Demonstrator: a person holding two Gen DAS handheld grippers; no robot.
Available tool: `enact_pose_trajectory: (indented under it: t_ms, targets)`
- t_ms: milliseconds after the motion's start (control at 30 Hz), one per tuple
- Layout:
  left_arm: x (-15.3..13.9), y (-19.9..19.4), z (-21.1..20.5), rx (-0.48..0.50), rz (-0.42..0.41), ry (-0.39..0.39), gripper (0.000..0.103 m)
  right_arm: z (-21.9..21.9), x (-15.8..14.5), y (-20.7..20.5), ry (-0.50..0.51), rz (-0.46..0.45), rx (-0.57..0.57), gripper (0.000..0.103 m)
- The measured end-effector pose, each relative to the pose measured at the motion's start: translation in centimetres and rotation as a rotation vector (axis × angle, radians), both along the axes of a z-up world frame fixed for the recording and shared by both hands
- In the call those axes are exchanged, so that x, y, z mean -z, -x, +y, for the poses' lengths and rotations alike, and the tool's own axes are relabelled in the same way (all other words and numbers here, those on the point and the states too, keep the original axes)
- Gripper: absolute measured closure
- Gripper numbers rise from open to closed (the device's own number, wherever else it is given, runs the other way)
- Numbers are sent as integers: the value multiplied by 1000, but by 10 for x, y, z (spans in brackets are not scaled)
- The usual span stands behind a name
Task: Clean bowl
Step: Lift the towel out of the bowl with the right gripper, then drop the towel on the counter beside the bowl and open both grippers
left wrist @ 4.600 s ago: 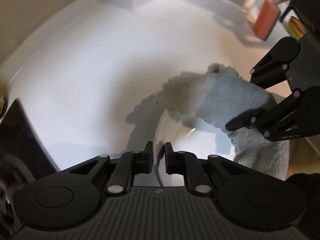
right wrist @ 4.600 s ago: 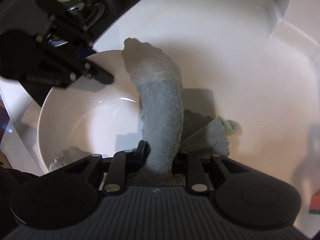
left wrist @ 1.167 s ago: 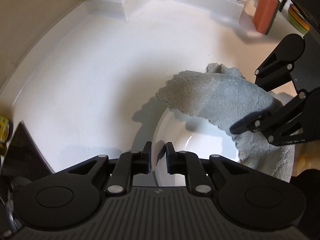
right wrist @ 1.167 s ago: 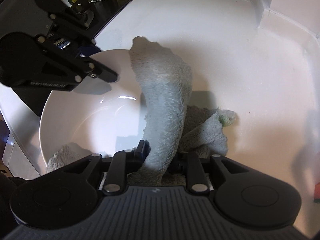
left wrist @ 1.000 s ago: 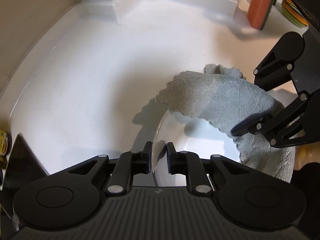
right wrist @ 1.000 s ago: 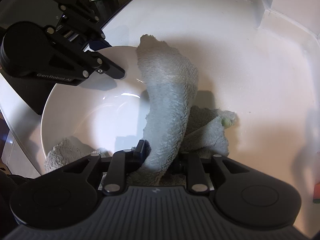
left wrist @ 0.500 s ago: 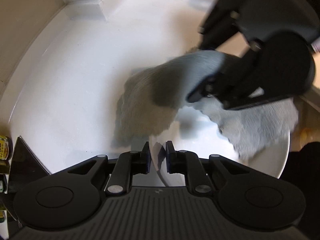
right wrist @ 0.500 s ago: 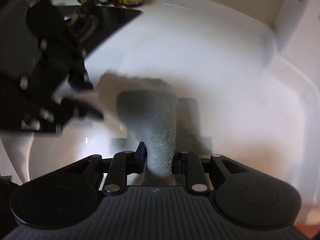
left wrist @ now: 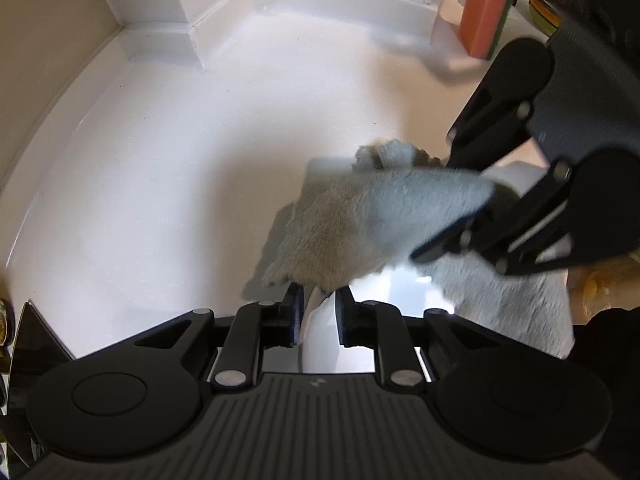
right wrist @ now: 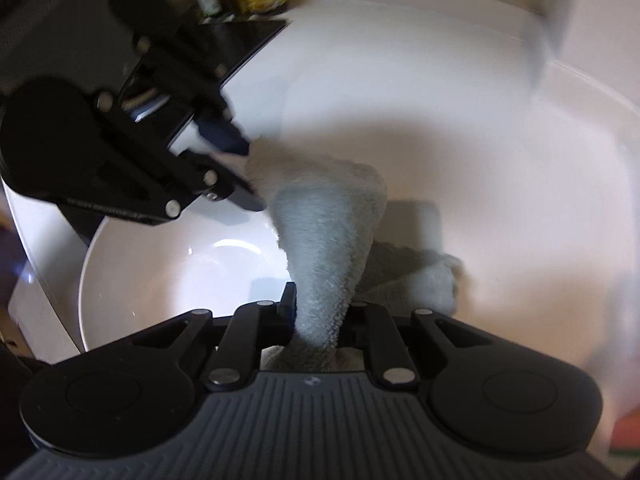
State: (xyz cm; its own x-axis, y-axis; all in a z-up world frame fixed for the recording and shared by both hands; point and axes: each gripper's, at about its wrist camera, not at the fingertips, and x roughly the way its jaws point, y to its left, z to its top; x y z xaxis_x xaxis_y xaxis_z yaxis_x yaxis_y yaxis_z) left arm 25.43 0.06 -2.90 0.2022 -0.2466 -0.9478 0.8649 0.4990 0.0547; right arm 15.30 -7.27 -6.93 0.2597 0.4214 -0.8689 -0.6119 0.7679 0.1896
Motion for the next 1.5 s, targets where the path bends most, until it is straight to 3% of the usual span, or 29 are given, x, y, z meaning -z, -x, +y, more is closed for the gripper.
enact_pose_trajectory:
  t_ms: [133,267,533,633,667,733,800,1000,1033,1100,1267,1367,1467,1500]
  targets:
    - [5,1,2,-30,-17,-6,86,-26,-30,6,-82,-67,73,97]
    - [6,-1,2,-74,-30,3,87,-50,-63,14,-86,-190,142,97]
    - [9,-2,6,-177,-49,17,87,-80,-82,18,24,-367,253,97]
    - [10,-4,8,-217,-52,29,87,-79,-64,10,100,-273,201,91]
    - [9,-4,8,-226,-53,38,86,-76,-54,10,147,-233,164,84]
    - [7,-4,10,-245,-61,66,86,-67,-33,14,266,-181,76,82]
    - [1,-5,14,-279,-59,98,86,-70,-29,22,290,-184,51,82]
    - [-13,1,36,-375,-127,162,86,-108,-46,36,1,-153,94,82]
    - [-17,10,34,-394,-143,168,86,-113,-47,38,13,-162,111,82]
    - [-23,24,29,-425,-185,172,86,-119,-55,47,66,-268,119,82]
    - [-30,41,21,-521,-252,202,86,-150,-74,42,-78,-337,169,82]
    - [-34,50,20,-576,-269,227,86,-156,-69,40,-103,-284,81,82]
    - [-34,59,16,-647,-286,214,86,-144,-63,42,60,-351,-48,82]
    - [-35,63,16,-672,-289,209,86,-147,-66,43,27,-375,-71,82]
